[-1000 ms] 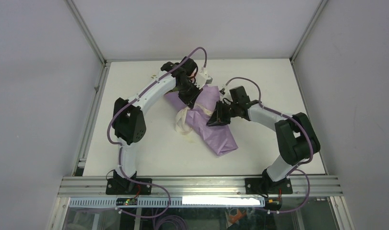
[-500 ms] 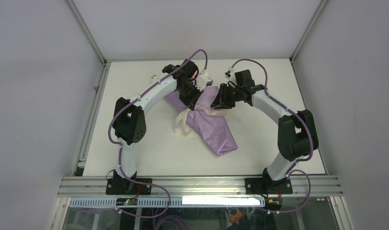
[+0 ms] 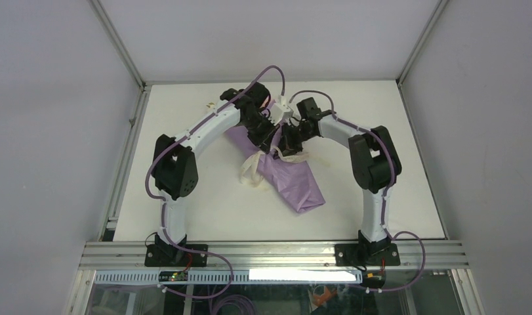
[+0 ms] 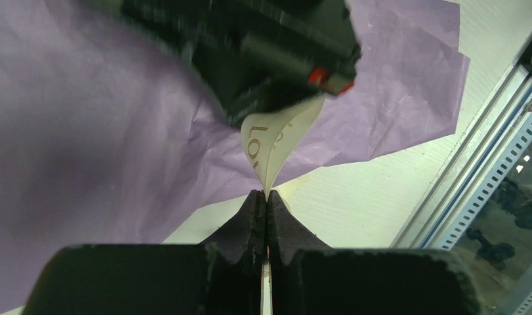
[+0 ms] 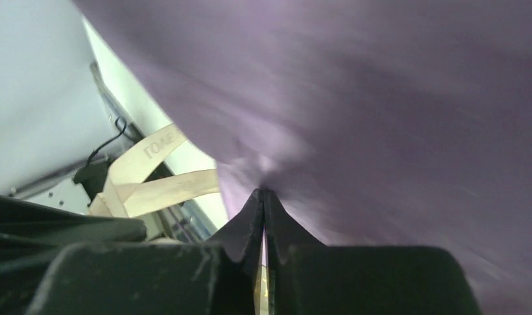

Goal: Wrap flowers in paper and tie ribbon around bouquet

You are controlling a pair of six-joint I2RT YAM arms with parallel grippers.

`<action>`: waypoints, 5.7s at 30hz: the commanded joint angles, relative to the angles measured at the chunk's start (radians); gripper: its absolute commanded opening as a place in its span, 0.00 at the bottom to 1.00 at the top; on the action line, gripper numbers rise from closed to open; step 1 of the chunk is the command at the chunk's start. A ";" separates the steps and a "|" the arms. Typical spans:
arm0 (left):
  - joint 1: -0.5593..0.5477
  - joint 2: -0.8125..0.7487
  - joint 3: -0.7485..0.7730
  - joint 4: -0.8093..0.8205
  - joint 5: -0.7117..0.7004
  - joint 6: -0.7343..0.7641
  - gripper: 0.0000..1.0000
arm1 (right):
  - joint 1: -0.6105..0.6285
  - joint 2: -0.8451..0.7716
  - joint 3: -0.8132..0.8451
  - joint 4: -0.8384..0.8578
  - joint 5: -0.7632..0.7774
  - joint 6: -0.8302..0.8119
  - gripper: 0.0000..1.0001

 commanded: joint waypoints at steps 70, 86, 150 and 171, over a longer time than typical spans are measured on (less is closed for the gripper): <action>0.025 -0.100 0.055 0.035 0.075 0.027 0.00 | 0.082 0.105 0.180 -0.256 -0.293 -0.443 0.00; 0.027 -0.061 0.016 0.042 0.037 0.028 0.00 | -0.133 -0.100 0.138 -0.321 0.026 -0.291 0.37; 0.029 0.020 0.075 0.049 0.002 -0.018 0.00 | 0.207 -0.271 -0.438 0.765 0.550 -0.155 0.31; 0.170 -0.262 -0.473 0.321 -0.167 0.479 0.56 | 0.148 -0.292 -0.438 0.704 0.428 -0.122 0.00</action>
